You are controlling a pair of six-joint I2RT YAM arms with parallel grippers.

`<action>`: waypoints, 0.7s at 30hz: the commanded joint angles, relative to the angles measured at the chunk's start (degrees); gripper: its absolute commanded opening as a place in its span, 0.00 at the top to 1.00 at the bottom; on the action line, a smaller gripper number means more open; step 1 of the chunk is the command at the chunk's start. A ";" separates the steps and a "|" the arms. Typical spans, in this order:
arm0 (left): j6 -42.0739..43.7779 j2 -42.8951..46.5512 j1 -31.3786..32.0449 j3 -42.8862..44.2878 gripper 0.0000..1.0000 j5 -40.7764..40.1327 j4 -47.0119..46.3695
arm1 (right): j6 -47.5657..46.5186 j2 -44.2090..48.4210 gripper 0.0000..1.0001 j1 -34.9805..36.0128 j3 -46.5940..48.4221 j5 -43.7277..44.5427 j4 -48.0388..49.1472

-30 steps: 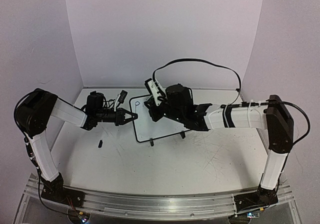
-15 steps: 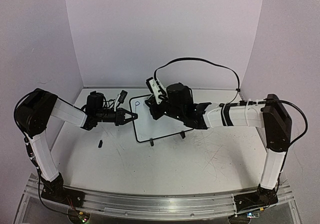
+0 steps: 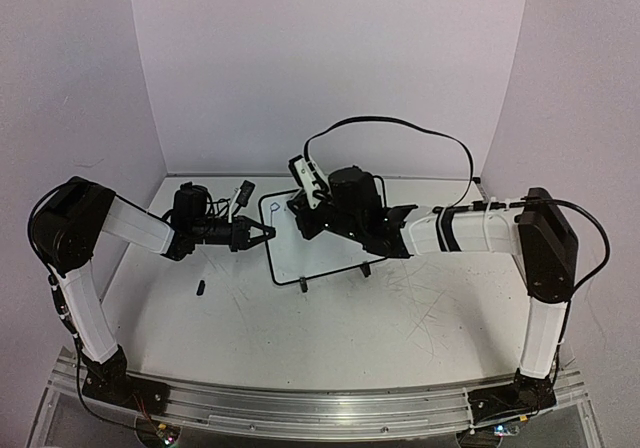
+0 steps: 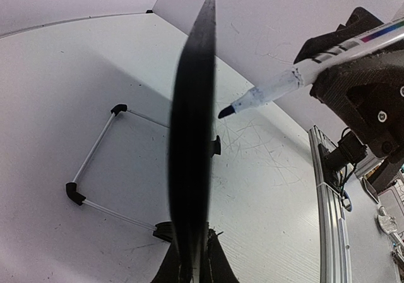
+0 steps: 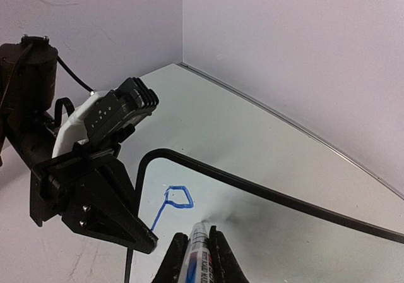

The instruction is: Write a sentence on the whiteboard

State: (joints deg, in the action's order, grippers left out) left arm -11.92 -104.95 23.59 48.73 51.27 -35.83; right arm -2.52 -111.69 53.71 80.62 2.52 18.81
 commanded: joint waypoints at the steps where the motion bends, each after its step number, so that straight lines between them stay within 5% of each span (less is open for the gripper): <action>1: 2.25 1.58 -0.34 1.47 1.00 -5.03 2.38 | 0.01 -1.24 1.00 0.33 2.57 0.25 1.86; 21: 2.34 1.86 -0.38 1.50 1.00 -5.12 2.66 | -0.38 -2.23 1.00 0.92 2.52 2.33 1.67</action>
State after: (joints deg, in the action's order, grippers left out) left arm -11.80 -104.75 23.59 48.74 51.21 -35.51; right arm -2.76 -113.02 54.41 81.01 3.64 18.83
